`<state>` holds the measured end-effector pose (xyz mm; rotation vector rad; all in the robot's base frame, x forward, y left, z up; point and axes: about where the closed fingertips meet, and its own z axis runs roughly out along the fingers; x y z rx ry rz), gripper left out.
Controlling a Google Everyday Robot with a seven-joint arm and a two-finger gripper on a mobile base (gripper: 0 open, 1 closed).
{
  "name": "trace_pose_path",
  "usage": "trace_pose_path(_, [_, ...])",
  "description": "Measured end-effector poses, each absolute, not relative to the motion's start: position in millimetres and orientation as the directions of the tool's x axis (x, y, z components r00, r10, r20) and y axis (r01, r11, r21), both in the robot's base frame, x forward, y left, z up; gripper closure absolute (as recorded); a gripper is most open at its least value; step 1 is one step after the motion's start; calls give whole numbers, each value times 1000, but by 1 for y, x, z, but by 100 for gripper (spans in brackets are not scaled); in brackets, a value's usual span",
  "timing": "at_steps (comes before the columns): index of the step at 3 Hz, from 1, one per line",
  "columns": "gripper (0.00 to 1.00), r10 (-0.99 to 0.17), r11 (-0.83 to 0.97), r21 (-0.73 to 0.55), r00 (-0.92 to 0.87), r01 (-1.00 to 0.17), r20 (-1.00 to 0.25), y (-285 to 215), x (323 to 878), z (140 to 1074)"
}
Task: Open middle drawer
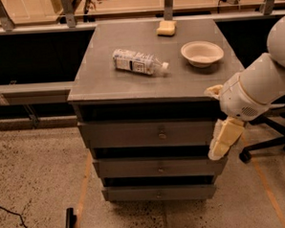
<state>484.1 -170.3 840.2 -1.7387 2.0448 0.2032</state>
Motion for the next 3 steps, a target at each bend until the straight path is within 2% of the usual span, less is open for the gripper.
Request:
trace_pose_path(1, [0, -892, 196, -177, -101, -964, -440, -166, 479, 833])
trace_pose_path(3, [0, -884, 139, -155, -52, -978, -465, -172, 472, 741])
